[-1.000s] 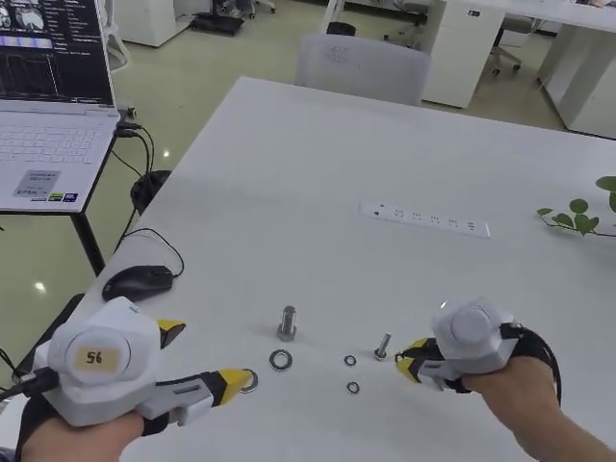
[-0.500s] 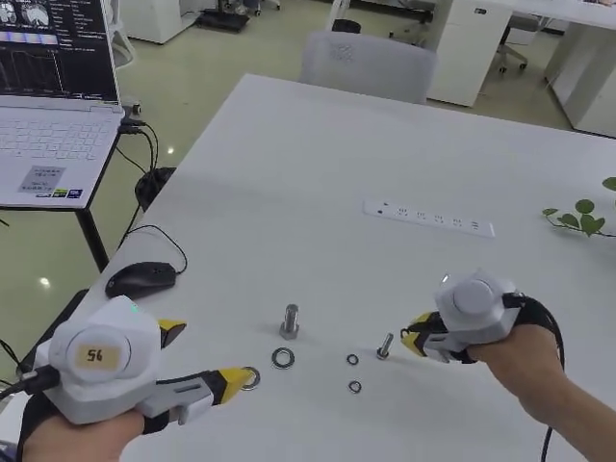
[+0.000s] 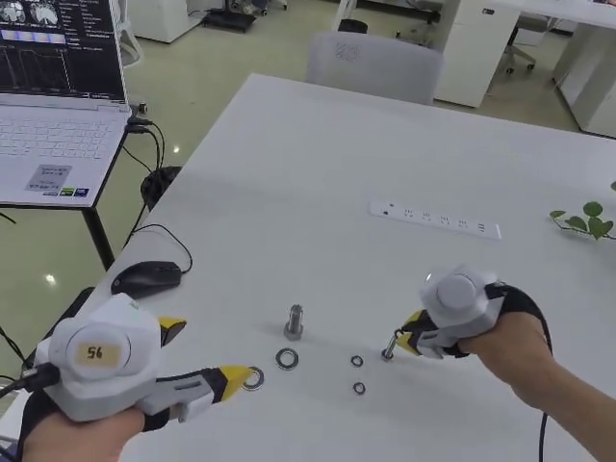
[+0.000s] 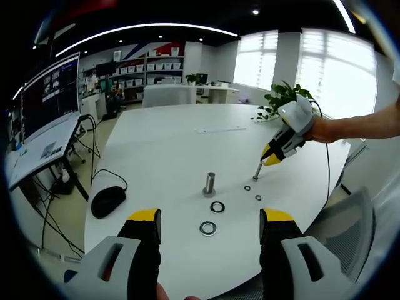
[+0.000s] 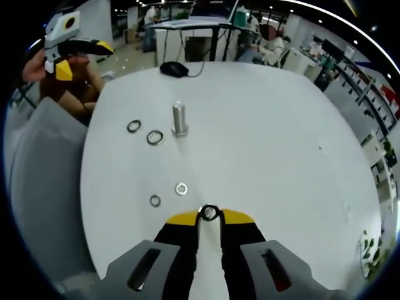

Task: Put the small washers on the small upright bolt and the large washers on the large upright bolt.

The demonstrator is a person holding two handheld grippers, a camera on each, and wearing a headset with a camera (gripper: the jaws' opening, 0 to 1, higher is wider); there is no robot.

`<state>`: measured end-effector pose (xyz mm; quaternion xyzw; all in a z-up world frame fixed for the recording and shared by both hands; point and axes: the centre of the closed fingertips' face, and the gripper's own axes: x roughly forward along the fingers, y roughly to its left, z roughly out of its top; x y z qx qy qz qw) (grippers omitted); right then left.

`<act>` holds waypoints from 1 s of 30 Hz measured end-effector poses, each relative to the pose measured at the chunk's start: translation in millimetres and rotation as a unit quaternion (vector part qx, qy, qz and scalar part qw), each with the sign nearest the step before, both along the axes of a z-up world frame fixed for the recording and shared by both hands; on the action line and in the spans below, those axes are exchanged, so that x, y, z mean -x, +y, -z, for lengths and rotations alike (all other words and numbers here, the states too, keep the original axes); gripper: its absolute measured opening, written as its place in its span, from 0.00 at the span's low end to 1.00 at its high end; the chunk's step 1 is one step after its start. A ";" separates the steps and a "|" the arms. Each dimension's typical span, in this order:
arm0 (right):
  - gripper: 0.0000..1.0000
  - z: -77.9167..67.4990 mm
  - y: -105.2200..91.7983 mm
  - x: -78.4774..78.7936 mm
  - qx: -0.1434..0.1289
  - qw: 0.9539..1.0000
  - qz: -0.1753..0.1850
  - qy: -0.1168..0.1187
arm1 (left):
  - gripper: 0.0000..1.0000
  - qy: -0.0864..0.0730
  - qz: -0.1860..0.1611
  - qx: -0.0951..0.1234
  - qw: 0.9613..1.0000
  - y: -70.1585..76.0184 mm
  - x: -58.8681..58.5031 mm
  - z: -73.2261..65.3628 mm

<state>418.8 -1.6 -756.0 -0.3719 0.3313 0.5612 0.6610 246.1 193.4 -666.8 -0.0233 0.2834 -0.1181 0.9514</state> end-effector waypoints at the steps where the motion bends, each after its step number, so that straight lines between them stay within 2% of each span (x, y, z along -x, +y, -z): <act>1: 0.14 0.9 -0.2 -0.2 0.002 1.000 -0.001 0.000 | 0.63 0.000 0.000 0.000 1.000 -0.4 -0.1 0.1; 12: 0.14 1.8 1.8 0.5 0.016 1.000 -0.012 -0.001 | 0.63 0.001 0.002 0.001 1.000 -0.9 -0.1 1.0; 30: 0.14 12.5 2.9 1.3 0.047 0.998 -0.032 -0.002 | 0.63 -0.001 0.006 0.000 1.000 -1.1 -1.9 0.0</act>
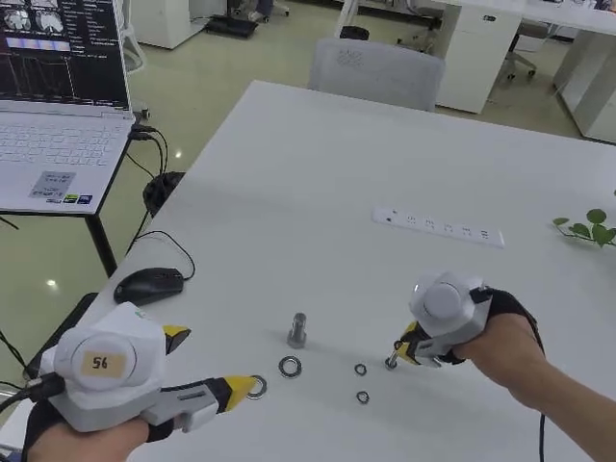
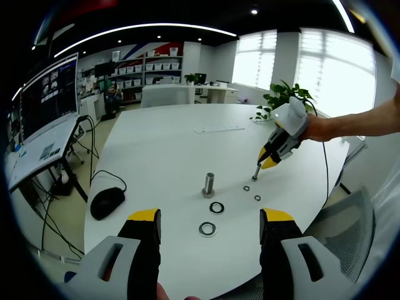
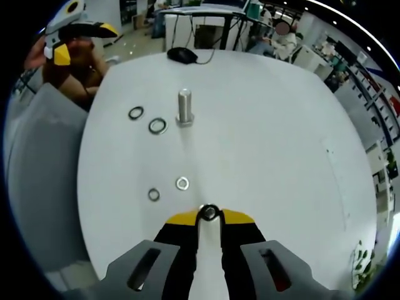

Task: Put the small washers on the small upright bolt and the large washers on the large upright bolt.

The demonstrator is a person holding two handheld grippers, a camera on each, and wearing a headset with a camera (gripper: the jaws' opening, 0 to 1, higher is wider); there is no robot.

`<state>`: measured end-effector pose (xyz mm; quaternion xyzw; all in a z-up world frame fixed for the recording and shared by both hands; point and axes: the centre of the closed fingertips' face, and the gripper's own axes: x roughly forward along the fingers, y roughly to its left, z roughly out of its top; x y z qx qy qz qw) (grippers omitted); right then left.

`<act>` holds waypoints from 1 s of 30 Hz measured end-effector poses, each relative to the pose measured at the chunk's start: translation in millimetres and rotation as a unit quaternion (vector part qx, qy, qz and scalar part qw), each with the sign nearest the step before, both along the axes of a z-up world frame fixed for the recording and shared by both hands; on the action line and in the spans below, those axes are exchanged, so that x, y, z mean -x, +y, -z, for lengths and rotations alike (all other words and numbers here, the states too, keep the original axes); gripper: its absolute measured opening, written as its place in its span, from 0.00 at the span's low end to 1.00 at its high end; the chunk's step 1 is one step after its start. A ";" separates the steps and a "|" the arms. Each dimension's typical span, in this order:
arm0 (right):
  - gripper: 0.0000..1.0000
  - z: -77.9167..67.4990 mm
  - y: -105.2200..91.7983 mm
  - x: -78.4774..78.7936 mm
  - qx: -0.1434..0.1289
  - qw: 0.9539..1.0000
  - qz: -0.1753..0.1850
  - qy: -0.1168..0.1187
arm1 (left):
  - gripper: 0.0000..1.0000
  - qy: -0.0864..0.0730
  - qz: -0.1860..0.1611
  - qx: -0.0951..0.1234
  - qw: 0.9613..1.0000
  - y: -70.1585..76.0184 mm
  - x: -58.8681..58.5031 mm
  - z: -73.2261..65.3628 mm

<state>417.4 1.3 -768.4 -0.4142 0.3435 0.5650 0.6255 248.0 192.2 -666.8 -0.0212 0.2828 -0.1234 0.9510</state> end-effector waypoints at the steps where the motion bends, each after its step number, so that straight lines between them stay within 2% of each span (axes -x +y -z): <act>1: 0.14 0.3 -0.1 0.0 0.000 1.000 0.000 0.000 | 0.63 0.000 0.000 0.000 1.000 0.0 -0.1 0.0; 10: 0.14 9.5 -0.6 -1.6 0.012 1.000 0.000 0.007 | 0.63 0.003 -0.002 0.001 1.000 0.8 2.9 3.5; 20: 0.14 32.8 -3.3 -1.6 0.038 0.999 0.001 0.017 | 0.63 0.006 -0.008 0.000 1.000 5.9 5.7 4.9; 30: 0.14 48.6 -3.6 -1.9 0.045 0.998 0.018 0.032 | 0.63 0.009 -0.009 -0.001 1.000 7.2 6.3 5.8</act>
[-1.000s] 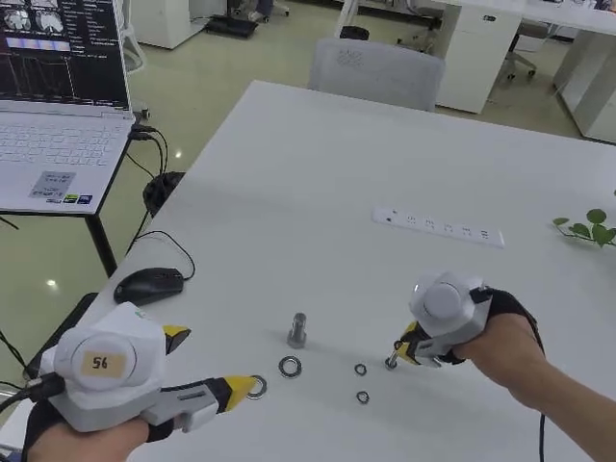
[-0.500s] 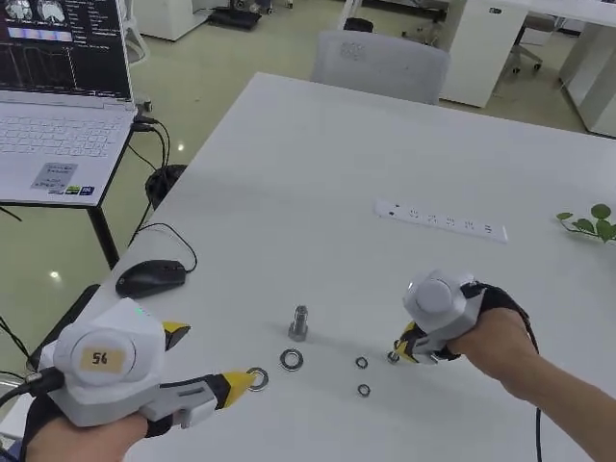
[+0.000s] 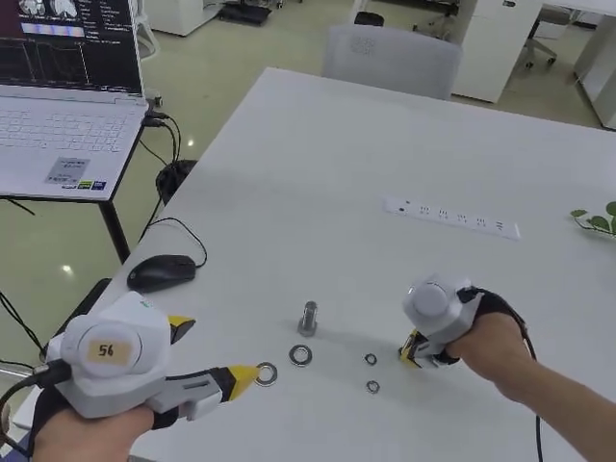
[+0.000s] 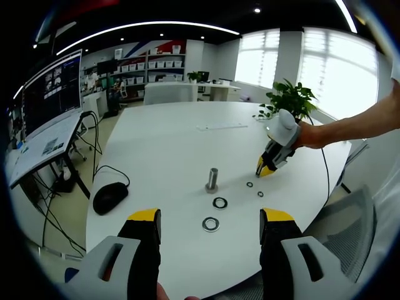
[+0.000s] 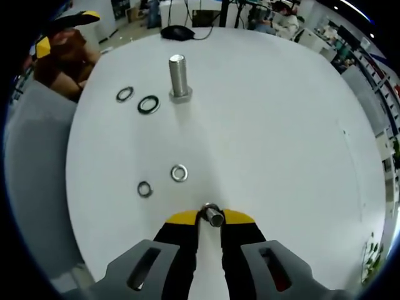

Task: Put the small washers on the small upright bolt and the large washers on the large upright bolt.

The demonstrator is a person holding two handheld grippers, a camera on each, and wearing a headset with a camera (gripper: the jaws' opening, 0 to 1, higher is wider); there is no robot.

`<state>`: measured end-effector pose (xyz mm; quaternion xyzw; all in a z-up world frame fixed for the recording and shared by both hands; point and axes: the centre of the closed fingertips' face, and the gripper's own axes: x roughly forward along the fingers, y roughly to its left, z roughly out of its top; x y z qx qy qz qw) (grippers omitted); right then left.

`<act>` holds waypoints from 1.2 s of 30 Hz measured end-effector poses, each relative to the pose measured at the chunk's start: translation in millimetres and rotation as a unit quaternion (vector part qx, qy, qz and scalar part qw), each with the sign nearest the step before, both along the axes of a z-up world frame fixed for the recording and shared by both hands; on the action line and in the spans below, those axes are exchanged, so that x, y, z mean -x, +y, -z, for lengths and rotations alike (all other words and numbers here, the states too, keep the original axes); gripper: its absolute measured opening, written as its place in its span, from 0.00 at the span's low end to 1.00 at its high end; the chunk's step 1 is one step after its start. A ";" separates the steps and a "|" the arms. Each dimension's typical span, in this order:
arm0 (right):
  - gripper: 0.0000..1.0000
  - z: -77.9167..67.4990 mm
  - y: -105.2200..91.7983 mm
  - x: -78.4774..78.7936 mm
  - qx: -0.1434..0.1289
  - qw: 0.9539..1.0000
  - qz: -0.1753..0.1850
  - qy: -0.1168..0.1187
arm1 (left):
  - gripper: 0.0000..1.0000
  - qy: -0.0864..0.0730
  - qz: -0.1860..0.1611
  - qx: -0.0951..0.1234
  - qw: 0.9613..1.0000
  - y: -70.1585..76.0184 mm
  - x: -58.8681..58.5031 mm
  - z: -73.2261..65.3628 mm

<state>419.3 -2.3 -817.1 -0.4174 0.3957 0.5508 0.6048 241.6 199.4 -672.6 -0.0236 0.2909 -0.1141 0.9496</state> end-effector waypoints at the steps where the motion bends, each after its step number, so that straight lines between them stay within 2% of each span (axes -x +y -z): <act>1: 0.14 -0.5 2.0 -0.8 -0.006 1.000 0.005 0.000 | 0.63 0.000 0.000 0.000 1.000 -0.1 0.1 0.0; 6: 0.15 -2.0 0.8 2.4 -0.001 1.000 -0.002 0.004 | 0.63 0.000 0.001 0.000 1.000 -0.6 -0.5 -0.6; 11: 0.16 -7.4 0.6 2.5 -0.013 1.000 0.002 0.007 | 0.63 -0.002 0.002 0.000 1.000 -0.7 -2.6 -2.3; 16: 0.20 -20.1 -3.2 1.0 -0.030 1.000 0.007 0.001 | 0.63 -0.004 0.004 -0.001 1.000 -2.7 -4.1 -4.3; 18: 0.20 -24.2 -6.1 -0.2 -0.035 0.999 0.012 0.000 | 0.63 -0.005 0.005 -0.001 1.000 -3.6 -4.5 -4.6; 23: 0.22 -38.0 -15.1 -1.7 -0.068 0.997 0.047 0.003 | 0.63 -0.007 0.009 -0.002 1.000 -7.0 -5.0 -5.7; 27: 0.24 -43.4 -23.4 0.7 -0.084 0.994 0.068 0.008 | 0.63 -0.008 0.012 -0.003 1.000 -8.6 -5.2 -6.8; 30: 0.25 -43.0 -29.1 4.6 -0.092 0.993 0.079 0.012 | 0.63 -0.008 0.013 -0.004 1.000 -9.3 -5.2 -7.4; 36: 0.24 -32.0 -40.6 18.7 -0.096 0.990 0.097 0.030 | 0.63 -0.009 0.015 -0.005 1.000 -12.0 -5.2 -9.1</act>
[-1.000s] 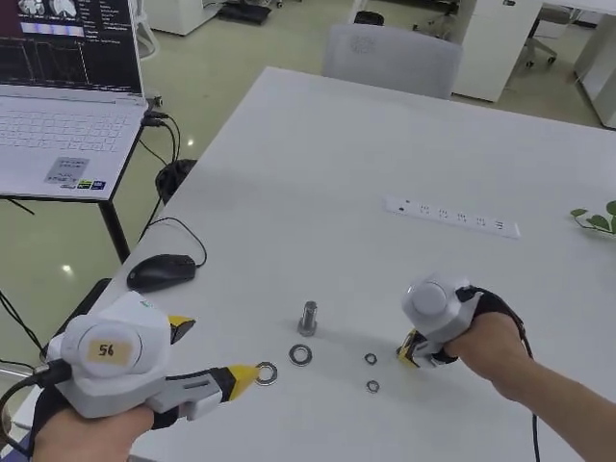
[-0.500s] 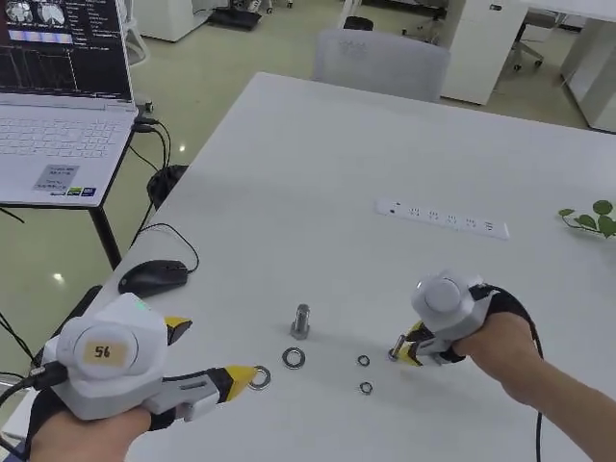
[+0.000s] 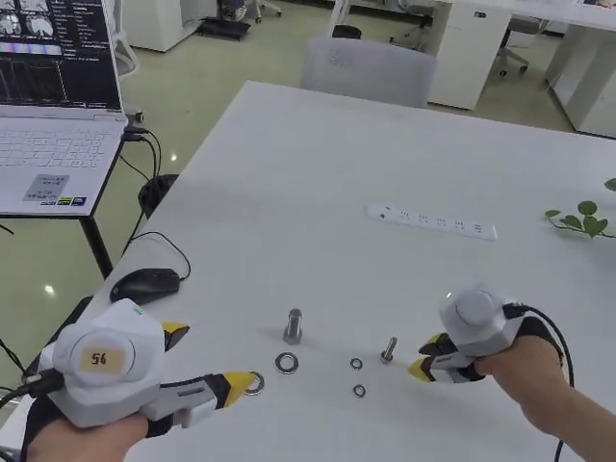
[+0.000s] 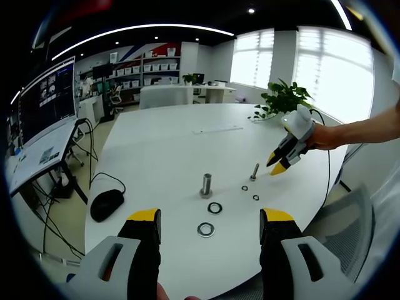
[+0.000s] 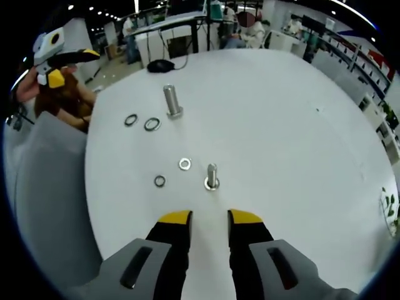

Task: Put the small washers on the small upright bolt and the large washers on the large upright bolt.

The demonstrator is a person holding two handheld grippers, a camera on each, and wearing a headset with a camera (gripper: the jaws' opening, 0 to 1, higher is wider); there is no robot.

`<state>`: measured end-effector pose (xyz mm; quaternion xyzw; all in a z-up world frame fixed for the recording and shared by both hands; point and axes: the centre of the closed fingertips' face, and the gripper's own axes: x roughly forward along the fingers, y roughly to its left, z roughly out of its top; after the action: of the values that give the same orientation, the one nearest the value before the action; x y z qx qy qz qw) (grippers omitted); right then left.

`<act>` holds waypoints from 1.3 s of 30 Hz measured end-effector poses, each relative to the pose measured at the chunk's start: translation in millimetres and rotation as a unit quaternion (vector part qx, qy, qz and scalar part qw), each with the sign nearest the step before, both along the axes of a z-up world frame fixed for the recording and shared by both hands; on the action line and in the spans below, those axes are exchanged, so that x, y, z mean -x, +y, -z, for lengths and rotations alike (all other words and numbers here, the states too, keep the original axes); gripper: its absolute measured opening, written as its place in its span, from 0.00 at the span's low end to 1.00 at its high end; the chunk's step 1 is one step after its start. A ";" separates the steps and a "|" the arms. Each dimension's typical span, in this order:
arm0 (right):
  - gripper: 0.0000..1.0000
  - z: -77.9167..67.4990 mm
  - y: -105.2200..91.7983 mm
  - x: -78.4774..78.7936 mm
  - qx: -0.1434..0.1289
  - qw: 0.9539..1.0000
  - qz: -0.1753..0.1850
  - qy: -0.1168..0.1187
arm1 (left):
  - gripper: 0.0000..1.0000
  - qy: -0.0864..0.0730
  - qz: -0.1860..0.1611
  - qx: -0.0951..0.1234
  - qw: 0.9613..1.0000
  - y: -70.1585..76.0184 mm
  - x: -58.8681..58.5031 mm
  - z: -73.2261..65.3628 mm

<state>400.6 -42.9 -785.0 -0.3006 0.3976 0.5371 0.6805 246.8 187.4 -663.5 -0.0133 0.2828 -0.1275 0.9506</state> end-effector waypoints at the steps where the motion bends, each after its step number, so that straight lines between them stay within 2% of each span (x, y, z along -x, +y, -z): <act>1: 0.24 1.7 -1.0 2.3 0.000 1.000 0.001 0.002 | 0.63 0.000 0.000 0.000 1.000 -0.7 0.0 -0.2; 11: 0.24 18.4 4.1 27.8 0.002 1.000 -0.009 0.023 | 0.63 0.001 0.005 -0.003 1.000 -3.5 -0.2 -1.3; 27: 0.23 28.9 51.2 56.5 -0.006 0.998 -0.059 0.037 | 0.63 0.004 0.006 -0.004 1.000 -5.6 -0.2 0.5; 34: 0.23 35.7 62.5 59.2 0.010 0.997 -0.075 0.032 | 0.63 0.003 0.004 -0.002 1.000 -5.2 0.3 0.8; 39: 0.22 38.6 63.5 58.5 0.033 0.993 -0.114 0.014 | 0.63 0.003 0.002 -0.003 1.000 -2.8 1.0 0.9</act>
<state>342.1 20.6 -823.6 -0.3584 0.3878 0.6023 0.5987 245.8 184.6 -664.4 -0.0099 0.2861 -0.1286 0.9495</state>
